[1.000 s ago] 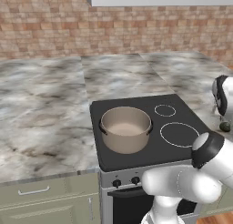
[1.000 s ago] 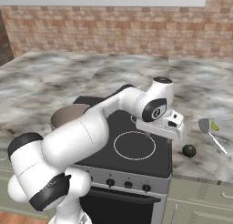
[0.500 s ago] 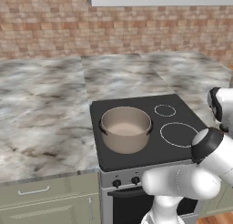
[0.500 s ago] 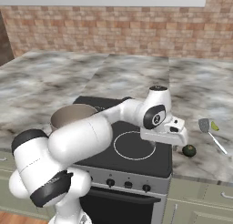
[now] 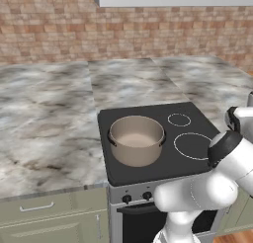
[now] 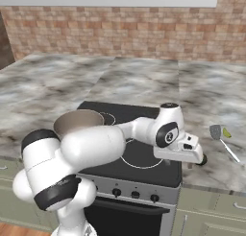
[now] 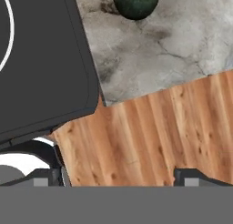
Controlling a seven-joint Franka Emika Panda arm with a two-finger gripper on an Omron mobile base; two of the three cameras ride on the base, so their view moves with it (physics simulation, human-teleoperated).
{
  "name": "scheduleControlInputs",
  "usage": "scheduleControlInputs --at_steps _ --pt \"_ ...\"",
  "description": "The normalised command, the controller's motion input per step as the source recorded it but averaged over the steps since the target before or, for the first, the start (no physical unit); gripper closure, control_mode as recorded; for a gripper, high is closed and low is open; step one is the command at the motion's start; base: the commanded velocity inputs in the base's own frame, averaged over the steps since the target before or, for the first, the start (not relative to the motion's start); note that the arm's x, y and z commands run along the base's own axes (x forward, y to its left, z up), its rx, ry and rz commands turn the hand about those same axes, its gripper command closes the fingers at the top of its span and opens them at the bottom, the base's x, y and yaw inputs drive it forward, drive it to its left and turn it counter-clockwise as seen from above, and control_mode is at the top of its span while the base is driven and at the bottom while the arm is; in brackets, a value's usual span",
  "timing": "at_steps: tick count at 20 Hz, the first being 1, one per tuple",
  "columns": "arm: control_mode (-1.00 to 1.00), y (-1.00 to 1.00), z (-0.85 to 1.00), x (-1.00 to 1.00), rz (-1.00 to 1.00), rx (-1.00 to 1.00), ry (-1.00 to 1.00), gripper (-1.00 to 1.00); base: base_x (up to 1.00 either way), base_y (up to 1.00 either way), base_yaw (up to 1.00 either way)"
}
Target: Put the squash and lemon wedge in the pot. Retrieve the spatula and lightly stir the vegetables in the pot.
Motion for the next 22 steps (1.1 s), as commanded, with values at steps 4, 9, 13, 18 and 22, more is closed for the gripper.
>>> scheduleControlInputs --at_steps 4,9,13,18,22 --pt "-1.0 -0.36 -0.06 0.0 0.0 0.0 -0.05 -1.0 0.0 0.0 0.0" --pt "-1.0 -0.27 0.25 0.1 -0.01 0.07 -0.23 -1.0 0.0 0.0 0.0" --pt "-1.0 -0.18 0.29 0.29 -0.02 0.1 -0.22 -1.0 0.0 0.0 0.0" --pt "-1.0 -0.07 0.19 0.14 0.0 0.07 -0.17 -1.0 0.0 0.0 0.0" --pt "-1.0 0.01 0.21 0.04 0.0 0.03 -0.18 -1.0 0.0 0.0 0.0"
